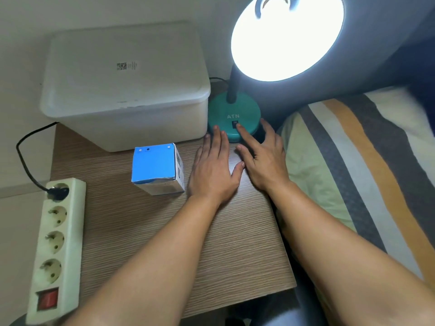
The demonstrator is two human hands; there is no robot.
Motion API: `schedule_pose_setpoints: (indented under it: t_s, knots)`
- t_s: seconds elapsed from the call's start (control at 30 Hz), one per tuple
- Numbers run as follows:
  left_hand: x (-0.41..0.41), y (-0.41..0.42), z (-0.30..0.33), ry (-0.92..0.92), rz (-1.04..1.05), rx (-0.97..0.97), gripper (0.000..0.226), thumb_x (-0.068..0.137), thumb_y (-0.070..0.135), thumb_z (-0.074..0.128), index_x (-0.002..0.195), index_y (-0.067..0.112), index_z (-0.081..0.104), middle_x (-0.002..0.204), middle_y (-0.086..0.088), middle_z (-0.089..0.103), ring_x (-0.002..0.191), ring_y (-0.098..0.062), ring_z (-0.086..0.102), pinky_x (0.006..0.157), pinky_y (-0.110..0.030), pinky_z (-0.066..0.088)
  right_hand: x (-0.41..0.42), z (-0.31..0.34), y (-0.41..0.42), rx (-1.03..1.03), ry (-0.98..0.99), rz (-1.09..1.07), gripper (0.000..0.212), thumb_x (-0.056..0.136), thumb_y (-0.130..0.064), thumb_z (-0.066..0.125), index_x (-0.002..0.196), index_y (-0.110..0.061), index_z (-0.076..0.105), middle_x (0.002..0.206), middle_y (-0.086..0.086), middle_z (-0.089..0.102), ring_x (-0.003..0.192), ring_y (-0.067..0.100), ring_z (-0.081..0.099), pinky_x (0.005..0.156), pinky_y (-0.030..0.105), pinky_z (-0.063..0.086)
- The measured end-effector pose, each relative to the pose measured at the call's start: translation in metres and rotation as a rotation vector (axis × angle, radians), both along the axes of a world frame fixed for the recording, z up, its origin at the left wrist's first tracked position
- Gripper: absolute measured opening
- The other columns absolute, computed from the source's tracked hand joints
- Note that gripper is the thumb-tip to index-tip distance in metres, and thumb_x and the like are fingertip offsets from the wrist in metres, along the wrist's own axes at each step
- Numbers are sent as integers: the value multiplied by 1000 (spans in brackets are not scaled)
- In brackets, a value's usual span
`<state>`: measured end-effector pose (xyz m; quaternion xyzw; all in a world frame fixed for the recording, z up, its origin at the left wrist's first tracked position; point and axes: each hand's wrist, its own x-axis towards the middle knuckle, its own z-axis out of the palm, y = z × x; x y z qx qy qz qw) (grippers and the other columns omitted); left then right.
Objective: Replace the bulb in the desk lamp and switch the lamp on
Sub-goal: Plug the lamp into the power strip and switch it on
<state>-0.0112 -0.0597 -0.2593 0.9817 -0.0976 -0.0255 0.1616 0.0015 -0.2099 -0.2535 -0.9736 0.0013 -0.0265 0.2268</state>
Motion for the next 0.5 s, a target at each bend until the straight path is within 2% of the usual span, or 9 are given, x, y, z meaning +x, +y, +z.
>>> schedule_pose_setpoints:
  t_s: [0.5]
  knots:
    - [-1,-1,1,9,2,-14,83,97,55,38,160,9,8,169,-11,0,156,-27,3,125,-43,15,0,-2,0,-15,-13,8,50,99,-56,36,147,-60,22,160,6,19,139,34,26,114,48,29]
